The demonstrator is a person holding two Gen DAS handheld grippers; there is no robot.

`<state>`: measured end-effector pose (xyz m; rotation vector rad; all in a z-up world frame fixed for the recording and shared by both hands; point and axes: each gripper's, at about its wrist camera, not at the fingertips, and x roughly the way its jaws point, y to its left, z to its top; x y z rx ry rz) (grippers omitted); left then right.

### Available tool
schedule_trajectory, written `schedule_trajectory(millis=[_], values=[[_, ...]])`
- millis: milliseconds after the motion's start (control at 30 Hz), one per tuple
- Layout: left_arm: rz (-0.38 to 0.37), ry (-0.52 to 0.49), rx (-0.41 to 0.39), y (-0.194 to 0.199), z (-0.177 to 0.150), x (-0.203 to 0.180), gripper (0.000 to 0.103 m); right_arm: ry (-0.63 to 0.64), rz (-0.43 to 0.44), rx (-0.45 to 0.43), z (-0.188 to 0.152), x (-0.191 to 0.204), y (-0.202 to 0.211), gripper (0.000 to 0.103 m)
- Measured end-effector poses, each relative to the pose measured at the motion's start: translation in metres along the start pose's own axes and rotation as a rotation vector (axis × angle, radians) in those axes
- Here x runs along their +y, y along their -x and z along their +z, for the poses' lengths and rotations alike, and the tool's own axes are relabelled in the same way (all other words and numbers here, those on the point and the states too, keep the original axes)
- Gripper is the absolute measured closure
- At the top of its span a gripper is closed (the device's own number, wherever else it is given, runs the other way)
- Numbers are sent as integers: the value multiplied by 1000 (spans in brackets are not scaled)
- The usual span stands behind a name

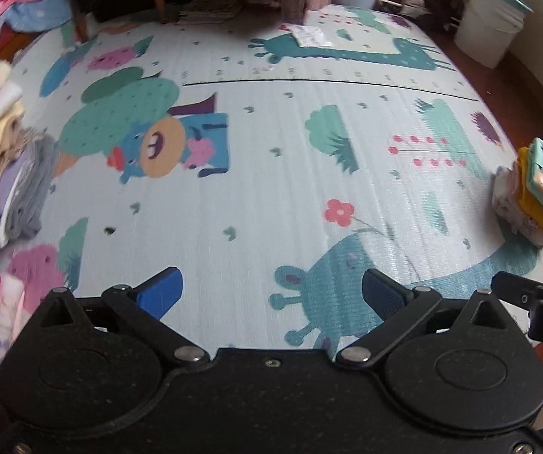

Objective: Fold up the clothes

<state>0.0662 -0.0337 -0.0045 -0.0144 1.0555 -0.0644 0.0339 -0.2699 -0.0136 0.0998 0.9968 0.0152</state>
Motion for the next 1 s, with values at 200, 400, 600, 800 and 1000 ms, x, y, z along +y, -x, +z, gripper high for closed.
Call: schedule_trajectory(millis=[200,400,600,800,1000], values=[[55,-15,-8,3,-13,3,1,3,0,14,-6,10,3,0],[49,-29,9,4,-24,5,1,24,-4,26,-12,22,3,0],[25,5,44,3,-32,13,1,48,-4,42,-20,33,2,0],[20,27,37,6,-39,17,1,75,2,58,-28,45,1,0],[30,27,14,12,-42,21,1,88,11,71,-31,53,-1,0]])
